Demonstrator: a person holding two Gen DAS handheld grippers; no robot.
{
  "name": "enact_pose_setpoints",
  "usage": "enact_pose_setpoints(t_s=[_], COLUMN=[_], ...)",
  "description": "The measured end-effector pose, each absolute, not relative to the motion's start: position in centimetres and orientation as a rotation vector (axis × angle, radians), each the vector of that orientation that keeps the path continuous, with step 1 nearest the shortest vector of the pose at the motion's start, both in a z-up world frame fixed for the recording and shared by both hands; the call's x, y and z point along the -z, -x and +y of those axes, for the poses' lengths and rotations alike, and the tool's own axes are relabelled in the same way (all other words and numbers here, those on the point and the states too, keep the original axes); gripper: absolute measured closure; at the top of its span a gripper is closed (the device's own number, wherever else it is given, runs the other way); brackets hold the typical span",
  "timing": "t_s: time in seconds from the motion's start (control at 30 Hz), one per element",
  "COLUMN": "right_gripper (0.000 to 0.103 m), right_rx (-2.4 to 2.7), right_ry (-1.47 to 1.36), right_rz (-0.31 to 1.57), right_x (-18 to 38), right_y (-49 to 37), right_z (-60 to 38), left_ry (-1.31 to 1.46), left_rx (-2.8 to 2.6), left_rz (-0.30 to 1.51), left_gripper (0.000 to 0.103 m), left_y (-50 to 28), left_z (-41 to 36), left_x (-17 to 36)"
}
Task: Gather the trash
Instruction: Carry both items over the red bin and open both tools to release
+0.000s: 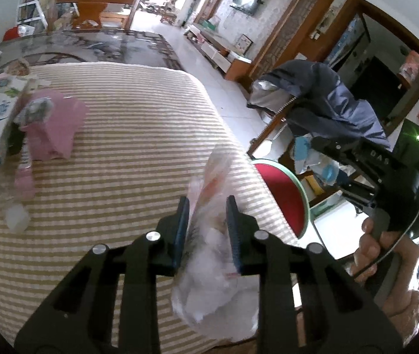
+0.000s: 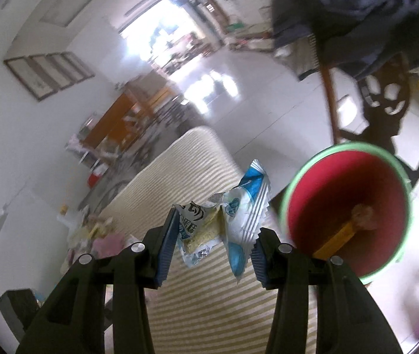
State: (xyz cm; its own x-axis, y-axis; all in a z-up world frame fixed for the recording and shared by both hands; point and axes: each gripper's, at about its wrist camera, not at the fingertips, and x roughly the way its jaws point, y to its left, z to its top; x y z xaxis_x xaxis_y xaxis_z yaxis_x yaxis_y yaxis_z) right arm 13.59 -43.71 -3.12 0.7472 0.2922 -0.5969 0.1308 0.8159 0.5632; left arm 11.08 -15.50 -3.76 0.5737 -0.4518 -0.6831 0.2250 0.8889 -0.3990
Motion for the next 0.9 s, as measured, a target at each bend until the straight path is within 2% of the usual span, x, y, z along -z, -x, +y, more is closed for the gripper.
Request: enact_pose_setpoints(t_s=[0.17,0.33,0.4,0.43,0.47,0.53,0.63,0.73,0.9], right_gripper=[0.059,0.059,0.059,0.059,0.059,0.059,0.058,0.058,0.058], right_rx=[0.053,0.078,0.076,0.074,0.065,0.051,0.04,0.044,0.072], right_ry=[-0.671,-0.73,-0.728,-0.731,-0.734,-0.73,-0.718,-0.725,-0.733], right_rz=[0.728,0.77,0.769,0.77,0.772,0.776,0.779,0.784,0.8], right_x=[3.8,5.3,5.3,5.3,5.3,5.1,4.9,5.0,5.5], right_y=[-13.3,-13.1,-13.1,-13.1,-13.2,-13.4,-13.7,-13.6,-13.5], right_z=[-48.2,-50.3,-50.3,-50.4,-50.3,-49.7,-49.1,-49.3,-49.7], left_ry=[0.273,0.235,0.2,0.183,0.174,0.173,0.1,0.053,0.097], left_rx=[0.489,0.496,0.488,0.486,0.493,0.529,0.525,0.494,0.524], left_rz=[0.906,0.912,0.914,0.924,0.942,0.988,1.039,1.065,1.106], left_gripper=[0.087,0.085,0.071,0.055,0.048,0.046,0.034,0.028,0.029], left_y=[-12.4,-12.3,-12.0,-11.8,-11.7,-11.3,-10.4,-10.0,-10.2], left_z=[-18.8,-20.0,-20.0,-19.9,-19.9,-19.8,-20.4,-20.5,-20.8], left_x=[4.3,4.8,4.9,5.1,5.4,6.0,7.1,8.2,9.0])
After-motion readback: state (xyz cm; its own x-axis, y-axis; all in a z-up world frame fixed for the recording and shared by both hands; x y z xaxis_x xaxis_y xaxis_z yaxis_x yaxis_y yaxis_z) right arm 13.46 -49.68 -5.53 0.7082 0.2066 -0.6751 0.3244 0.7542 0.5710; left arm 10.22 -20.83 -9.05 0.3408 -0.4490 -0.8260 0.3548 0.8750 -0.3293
